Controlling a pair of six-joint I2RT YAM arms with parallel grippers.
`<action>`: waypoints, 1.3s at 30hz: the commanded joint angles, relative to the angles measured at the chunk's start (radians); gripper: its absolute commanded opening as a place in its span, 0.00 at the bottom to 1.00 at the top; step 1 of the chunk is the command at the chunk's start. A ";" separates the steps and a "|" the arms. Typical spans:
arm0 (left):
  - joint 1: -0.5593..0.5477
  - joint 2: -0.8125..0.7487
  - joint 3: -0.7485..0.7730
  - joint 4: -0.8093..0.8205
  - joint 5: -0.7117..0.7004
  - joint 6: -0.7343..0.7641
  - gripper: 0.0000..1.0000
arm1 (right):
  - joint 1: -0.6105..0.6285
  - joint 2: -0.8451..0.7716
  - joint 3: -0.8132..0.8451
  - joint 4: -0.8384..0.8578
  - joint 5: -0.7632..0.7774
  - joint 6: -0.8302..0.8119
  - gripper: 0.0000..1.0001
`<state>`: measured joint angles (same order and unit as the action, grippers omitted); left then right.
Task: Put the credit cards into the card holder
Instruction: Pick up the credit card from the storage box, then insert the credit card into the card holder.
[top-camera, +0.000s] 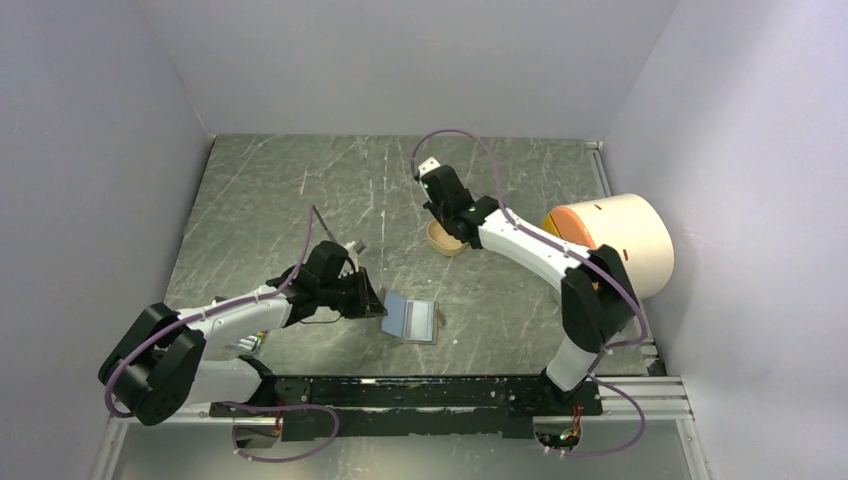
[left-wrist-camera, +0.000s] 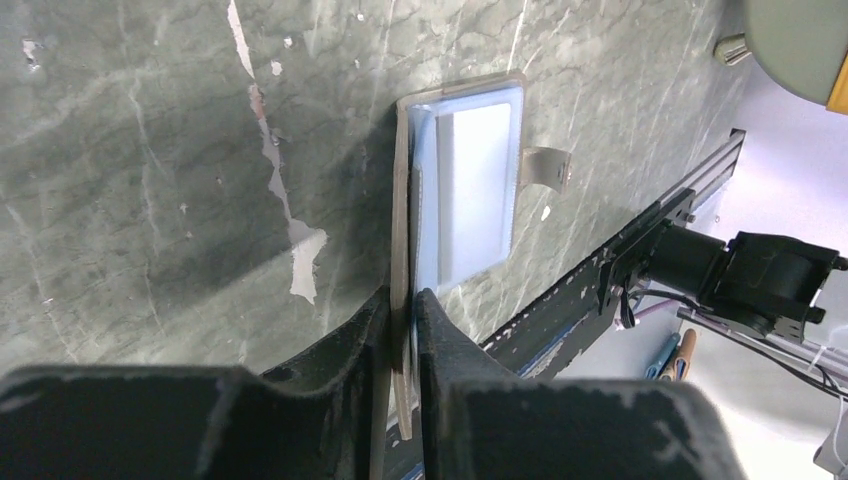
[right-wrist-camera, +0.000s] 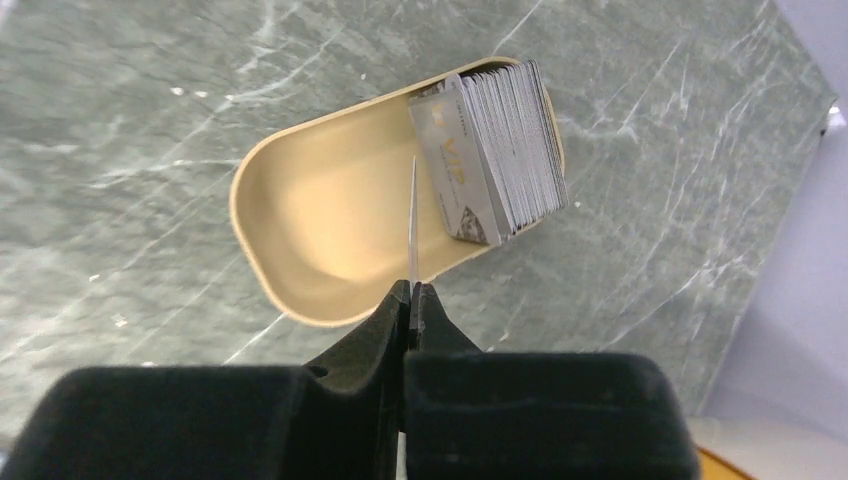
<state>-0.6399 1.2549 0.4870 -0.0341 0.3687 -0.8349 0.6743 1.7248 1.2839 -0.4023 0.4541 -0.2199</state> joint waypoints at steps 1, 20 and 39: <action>0.008 0.000 0.000 -0.012 -0.033 -0.002 0.20 | 0.010 -0.110 0.002 -0.091 -0.079 0.170 0.00; 0.062 0.027 -0.109 0.204 0.003 -0.149 0.09 | 0.013 -0.586 -0.737 0.667 -0.736 0.995 0.00; 0.076 -0.005 -0.144 0.214 0.074 -0.127 0.18 | 0.026 -0.420 -1.029 1.112 -0.735 1.248 0.01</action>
<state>-0.5724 1.2373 0.3504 0.1429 0.3954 -0.9756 0.6945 1.2724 0.2737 0.5922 -0.2806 0.9890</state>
